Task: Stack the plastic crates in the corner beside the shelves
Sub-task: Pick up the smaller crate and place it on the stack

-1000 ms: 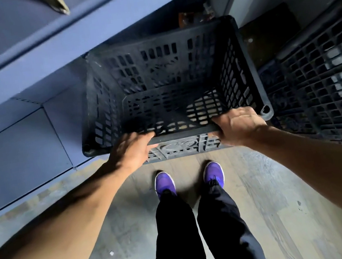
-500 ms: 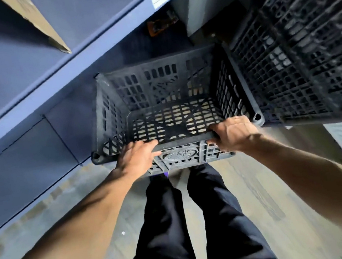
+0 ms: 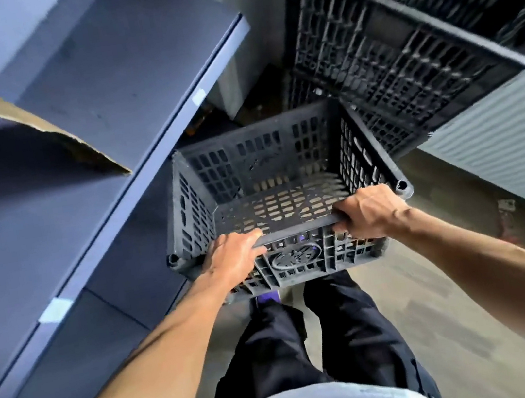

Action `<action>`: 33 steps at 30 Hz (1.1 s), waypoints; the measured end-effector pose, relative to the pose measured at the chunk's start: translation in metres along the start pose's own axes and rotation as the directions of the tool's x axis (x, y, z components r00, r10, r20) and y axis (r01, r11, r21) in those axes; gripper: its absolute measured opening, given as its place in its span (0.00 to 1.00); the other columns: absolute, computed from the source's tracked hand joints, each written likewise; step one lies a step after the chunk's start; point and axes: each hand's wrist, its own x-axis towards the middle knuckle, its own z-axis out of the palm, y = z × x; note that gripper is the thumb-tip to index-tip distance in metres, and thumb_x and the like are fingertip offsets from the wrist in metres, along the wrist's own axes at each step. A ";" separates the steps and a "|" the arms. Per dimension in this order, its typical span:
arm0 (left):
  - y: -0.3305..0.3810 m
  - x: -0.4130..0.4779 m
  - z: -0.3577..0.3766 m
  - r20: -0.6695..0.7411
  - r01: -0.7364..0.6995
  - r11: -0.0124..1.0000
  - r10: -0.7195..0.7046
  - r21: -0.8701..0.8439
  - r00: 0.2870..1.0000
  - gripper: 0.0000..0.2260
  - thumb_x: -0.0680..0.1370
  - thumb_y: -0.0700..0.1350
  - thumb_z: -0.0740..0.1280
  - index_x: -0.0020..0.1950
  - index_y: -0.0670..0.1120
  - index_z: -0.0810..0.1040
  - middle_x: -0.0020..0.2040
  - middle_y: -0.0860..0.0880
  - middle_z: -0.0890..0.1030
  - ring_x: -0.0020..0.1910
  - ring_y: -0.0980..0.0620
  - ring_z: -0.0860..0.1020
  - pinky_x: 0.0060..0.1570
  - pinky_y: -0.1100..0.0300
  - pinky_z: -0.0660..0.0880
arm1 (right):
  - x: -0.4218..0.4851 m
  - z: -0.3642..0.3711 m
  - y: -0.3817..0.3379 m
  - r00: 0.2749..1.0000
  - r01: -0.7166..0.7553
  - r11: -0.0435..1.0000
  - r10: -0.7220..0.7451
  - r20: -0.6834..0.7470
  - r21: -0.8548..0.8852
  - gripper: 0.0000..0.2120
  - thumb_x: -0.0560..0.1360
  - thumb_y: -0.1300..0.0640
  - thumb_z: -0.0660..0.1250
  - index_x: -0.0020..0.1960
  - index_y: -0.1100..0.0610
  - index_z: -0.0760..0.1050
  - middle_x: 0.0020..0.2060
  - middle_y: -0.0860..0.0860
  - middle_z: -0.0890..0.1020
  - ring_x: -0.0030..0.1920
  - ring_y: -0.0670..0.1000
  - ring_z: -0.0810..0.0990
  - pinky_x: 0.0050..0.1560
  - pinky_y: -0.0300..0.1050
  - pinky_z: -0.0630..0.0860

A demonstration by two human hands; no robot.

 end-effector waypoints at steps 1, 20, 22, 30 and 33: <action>-0.001 -0.004 -0.004 -0.003 -0.030 0.999 0.030 0.016 1.000 0.17 0.79 0.55 0.65 0.67 0.55 0.74 0.50 0.45 0.84 0.50 0.45 0.82 0.49 0.54 0.75 | -0.012 -0.002 -0.006 1.000 -0.024 1.000 0.024 -0.008 -0.002 0.15 0.79 0.39 0.59 0.51 0.50 0.74 0.40 0.47 0.81 0.34 0.50 0.73 0.34 0.41 0.67; 0.072 -0.050 -0.045 0.090 -0.557 0.743 0.568 0.372 0.818 0.08 0.79 0.56 0.63 0.50 0.52 0.70 0.40 0.51 0.82 0.42 0.45 0.81 0.40 0.51 0.75 | -0.195 0.018 -0.042 0.893 -0.413 0.892 0.436 -0.112 0.185 0.16 0.76 0.39 0.61 0.48 0.51 0.76 0.39 0.48 0.83 0.39 0.53 0.83 0.35 0.43 0.71; 0.086 -0.053 -0.046 0.081 -0.581 0.724 0.598 0.372 0.797 0.10 0.79 0.57 0.63 0.47 0.52 0.68 0.38 0.52 0.81 0.39 0.46 0.80 0.38 0.51 0.75 | -0.210 0.020 -0.037 0.876 -0.435 0.879 0.464 -0.135 0.197 0.16 0.75 0.39 0.61 0.47 0.51 0.76 0.39 0.48 0.83 0.39 0.53 0.83 0.36 0.44 0.74; 0.136 -0.088 -0.055 0.008 -0.606 0.665 0.671 0.436 0.742 0.12 0.79 0.57 0.63 0.43 0.50 0.66 0.33 0.53 0.77 0.35 0.47 0.79 0.35 0.54 0.72 | -0.268 0.012 -0.024 0.827 -0.465 0.857 0.510 -0.238 0.221 0.16 0.75 0.38 0.62 0.45 0.50 0.75 0.38 0.49 0.83 0.39 0.54 0.84 0.39 0.47 0.79; 0.155 -0.104 -0.066 -0.027 -0.597 0.651 0.686 0.469 0.727 0.12 0.79 0.56 0.64 0.44 0.51 0.66 0.33 0.54 0.75 0.36 0.47 0.79 0.35 0.54 0.70 | -0.287 0.002 -0.018 0.817 -0.456 0.859 0.508 -0.273 0.234 0.15 0.75 0.38 0.62 0.46 0.49 0.75 0.38 0.49 0.83 0.39 0.54 0.84 0.40 0.48 0.81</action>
